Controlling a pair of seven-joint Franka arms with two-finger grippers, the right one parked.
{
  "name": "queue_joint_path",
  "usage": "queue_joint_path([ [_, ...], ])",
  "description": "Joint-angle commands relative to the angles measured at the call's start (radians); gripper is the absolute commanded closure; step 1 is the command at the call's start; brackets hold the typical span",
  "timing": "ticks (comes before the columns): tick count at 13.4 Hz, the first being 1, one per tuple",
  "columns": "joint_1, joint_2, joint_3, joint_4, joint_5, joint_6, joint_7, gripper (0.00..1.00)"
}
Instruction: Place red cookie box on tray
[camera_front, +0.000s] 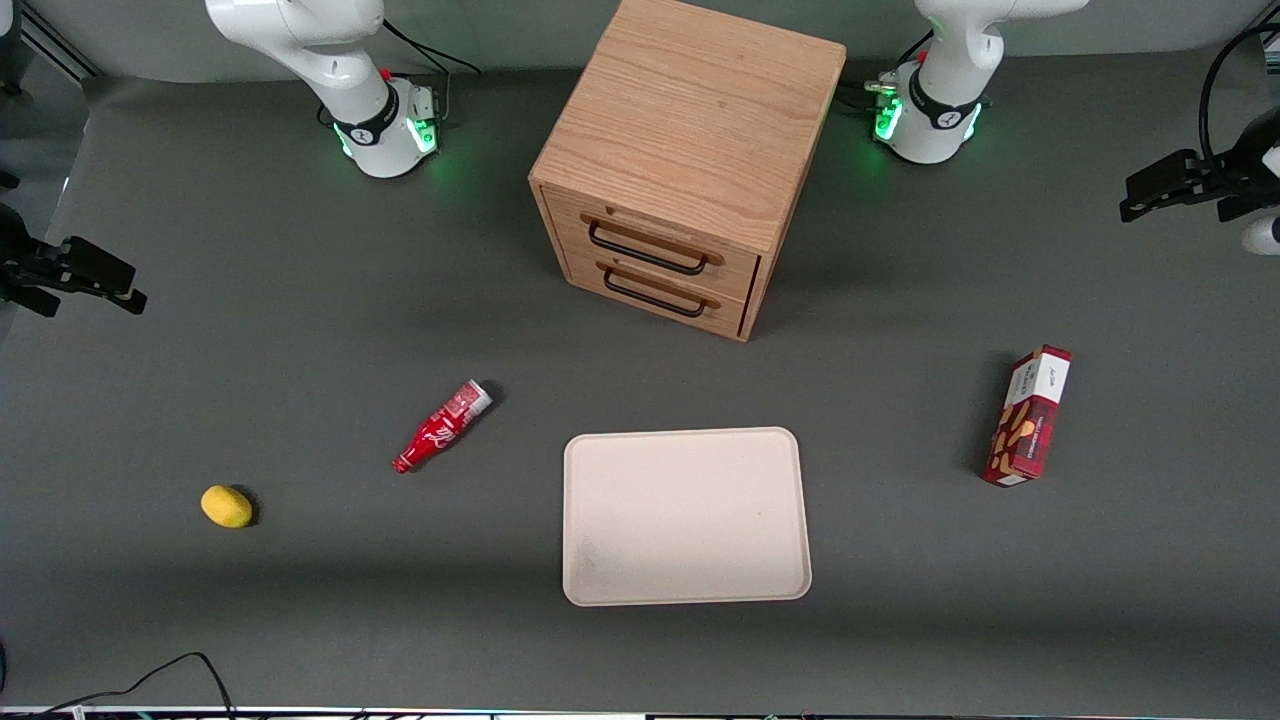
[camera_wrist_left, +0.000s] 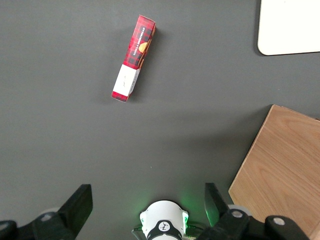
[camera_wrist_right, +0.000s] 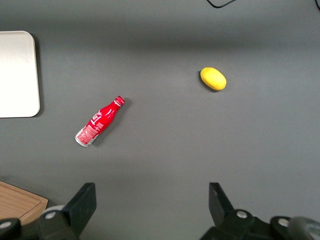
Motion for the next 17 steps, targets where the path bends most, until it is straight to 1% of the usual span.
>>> queue_joint_path([
  [1, 0.008, -0.002, -0.014, 0.011, 0.013, -0.006, -0.017, 0.00],
  [6, 0.006, -0.011, -0.013, 0.013, 0.014, -0.015, -0.014, 0.00],
  [9, 0.012, -0.007, 0.007, 0.013, 0.019, 0.000, 0.046, 0.00],
  [10, 0.012, 0.002, 0.039, 0.008, 0.042, 0.017, 0.127, 0.00],
  [12, 0.011, 0.033, 0.096, -0.009, 0.045, 0.081, 0.274, 0.00],
  [14, 0.012, 0.102, 0.145, -0.015, 0.047, 0.155, 0.430, 0.00],
  [16, 0.014, 0.177, 0.165, -0.059, 0.034, 0.271, 0.540, 0.00],
  [17, 0.015, 0.211, 0.165, -0.093, 0.030, 0.345, 0.564, 0.00],
])
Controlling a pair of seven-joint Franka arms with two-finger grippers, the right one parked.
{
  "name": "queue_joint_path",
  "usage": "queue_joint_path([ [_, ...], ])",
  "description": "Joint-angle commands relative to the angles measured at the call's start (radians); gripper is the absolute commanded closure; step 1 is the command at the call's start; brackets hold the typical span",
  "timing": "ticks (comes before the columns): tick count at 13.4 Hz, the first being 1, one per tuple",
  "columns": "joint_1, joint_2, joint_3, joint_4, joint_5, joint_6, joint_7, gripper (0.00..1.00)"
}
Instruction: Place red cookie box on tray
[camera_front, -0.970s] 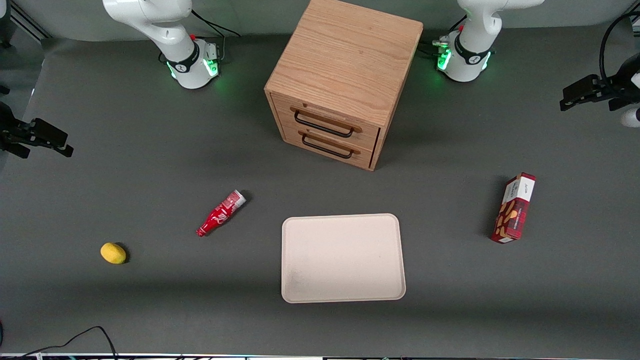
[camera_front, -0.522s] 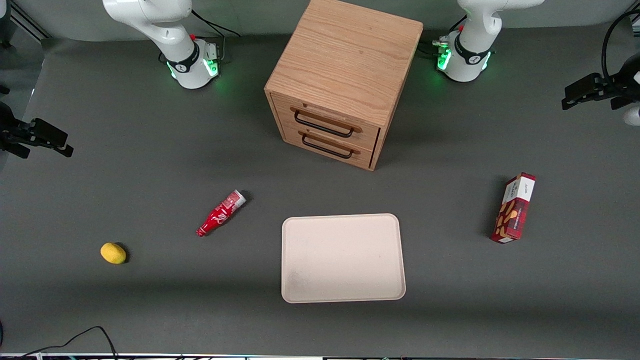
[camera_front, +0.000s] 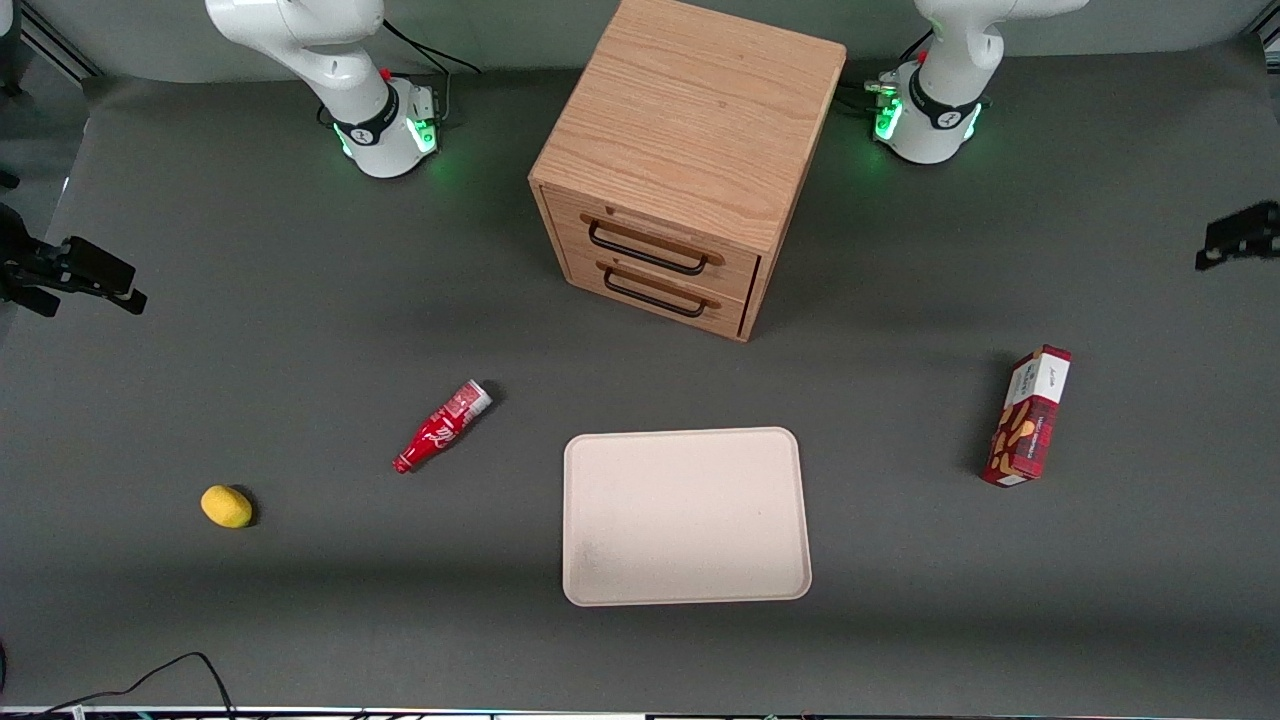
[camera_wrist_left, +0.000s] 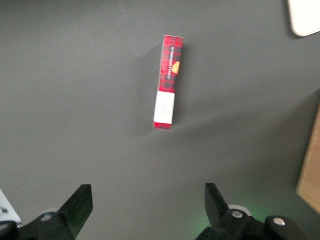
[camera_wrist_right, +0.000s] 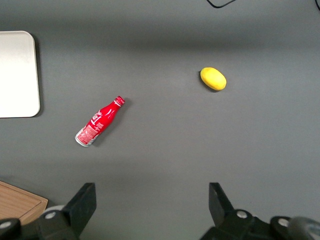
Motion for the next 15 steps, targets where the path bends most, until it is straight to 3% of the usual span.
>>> queue_joint_path([
  [1, -0.001, 0.112, -0.001, -0.076, -0.017, 0.176, 0.097, 0.00],
  [7, -0.013, 0.276, -0.019, -0.254, -0.155, 0.550, 0.148, 0.00],
  [12, -0.016, 0.316, -0.067, -0.415, -0.186, 0.846, 0.146, 0.00],
  [15, -0.013, 0.341, -0.067, -0.435, -0.186, 0.891, 0.186, 0.00],
])
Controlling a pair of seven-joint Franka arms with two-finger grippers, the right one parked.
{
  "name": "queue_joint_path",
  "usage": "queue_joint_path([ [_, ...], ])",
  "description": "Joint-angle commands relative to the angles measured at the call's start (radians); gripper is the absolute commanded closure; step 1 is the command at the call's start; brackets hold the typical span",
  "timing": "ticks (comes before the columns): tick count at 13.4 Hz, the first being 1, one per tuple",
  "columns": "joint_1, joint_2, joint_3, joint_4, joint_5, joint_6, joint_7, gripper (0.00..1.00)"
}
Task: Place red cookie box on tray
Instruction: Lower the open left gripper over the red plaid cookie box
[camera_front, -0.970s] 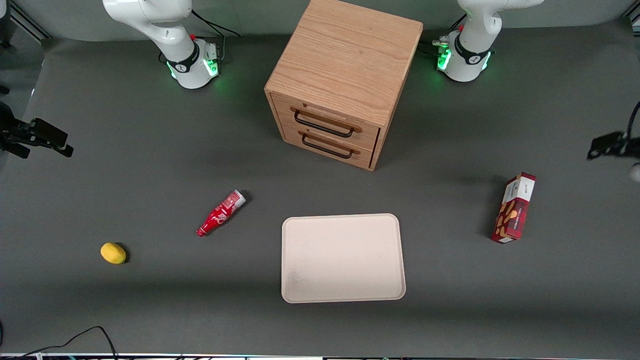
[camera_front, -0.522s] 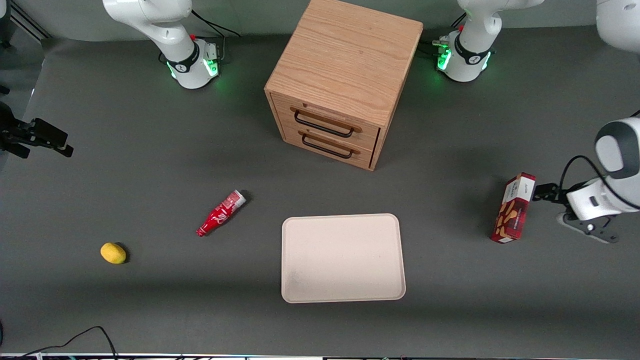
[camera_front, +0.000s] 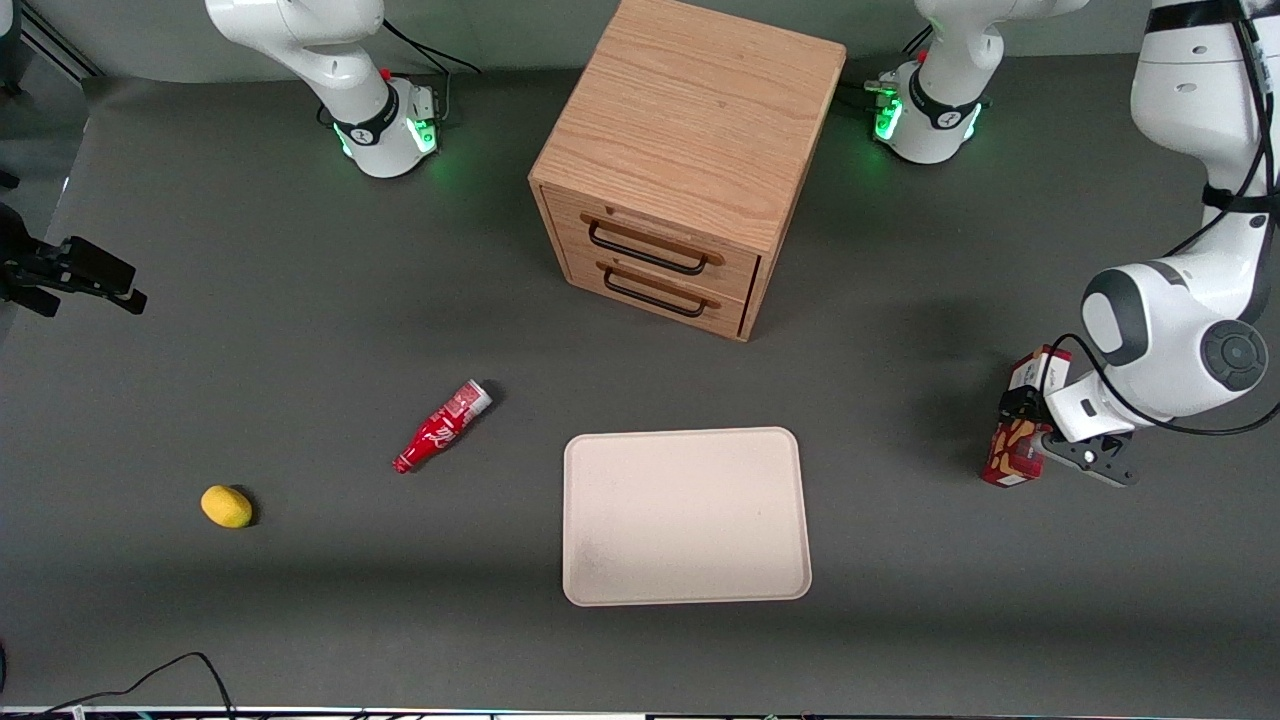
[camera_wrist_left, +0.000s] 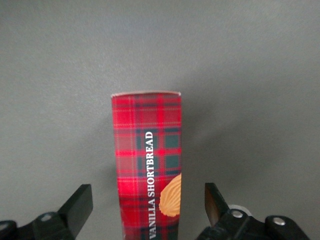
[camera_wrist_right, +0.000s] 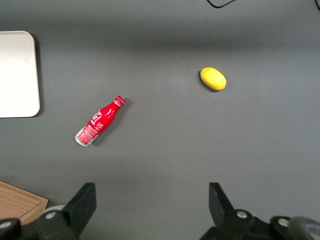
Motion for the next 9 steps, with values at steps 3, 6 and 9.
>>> queue_joint_path([
  [3, -0.002, -0.008, 0.007, -0.035, -0.016, 0.031, 0.062, 0.00],
  [6, 0.000, -0.011, 0.007, -0.045, -0.016, 0.031, 0.062, 0.00],
  [9, 0.003, -0.011, 0.007, -0.050, -0.019, 0.033, 0.062, 0.19],
])
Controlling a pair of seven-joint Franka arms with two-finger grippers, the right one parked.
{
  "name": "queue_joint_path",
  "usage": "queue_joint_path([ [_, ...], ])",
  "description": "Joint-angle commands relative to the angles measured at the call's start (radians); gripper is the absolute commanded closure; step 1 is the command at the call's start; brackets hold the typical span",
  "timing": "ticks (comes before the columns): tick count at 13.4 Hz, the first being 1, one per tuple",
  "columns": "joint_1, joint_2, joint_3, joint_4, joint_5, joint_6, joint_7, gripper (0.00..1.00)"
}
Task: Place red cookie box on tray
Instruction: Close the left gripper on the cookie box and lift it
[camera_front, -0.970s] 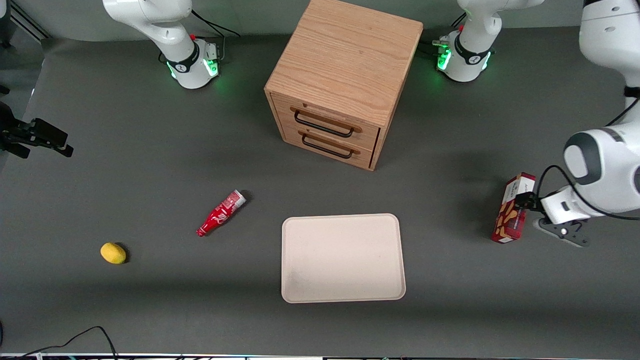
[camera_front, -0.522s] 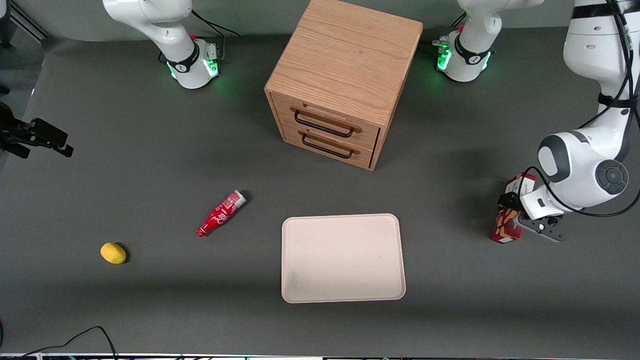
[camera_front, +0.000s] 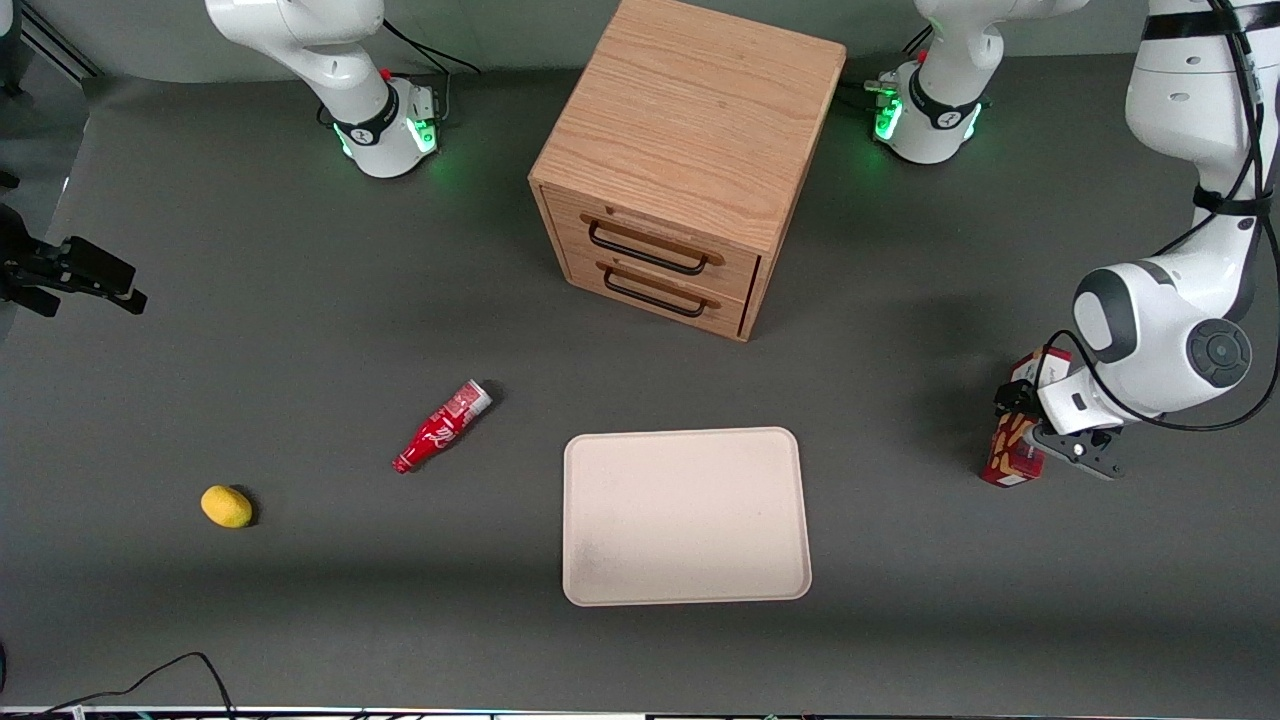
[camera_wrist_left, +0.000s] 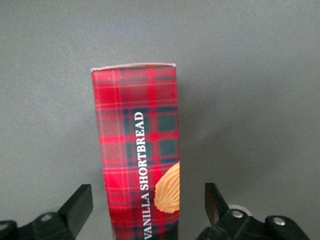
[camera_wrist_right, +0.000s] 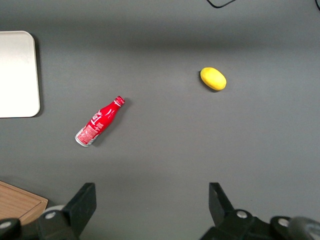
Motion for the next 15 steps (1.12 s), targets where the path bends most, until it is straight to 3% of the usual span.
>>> queue_joint_path([
  [1, 0.001, -0.017, 0.005, -0.024, -0.021, 0.017, 0.026, 0.51],
  [2, 0.003, -0.017, 0.005, -0.024, -0.021, 0.017, 0.026, 0.76],
  [3, 0.004, -0.017, 0.005, -0.023, -0.021, 0.017, 0.026, 0.93],
  [6, 0.004, -0.018, 0.005, -0.023, -0.021, 0.017, 0.026, 1.00],
  [11, 0.006, -0.058, 0.011, 0.011, -0.021, -0.041, 0.029, 1.00],
  [15, 0.006, -0.095, 0.031, 0.257, -0.019, -0.411, 0.023, 1.00],
])
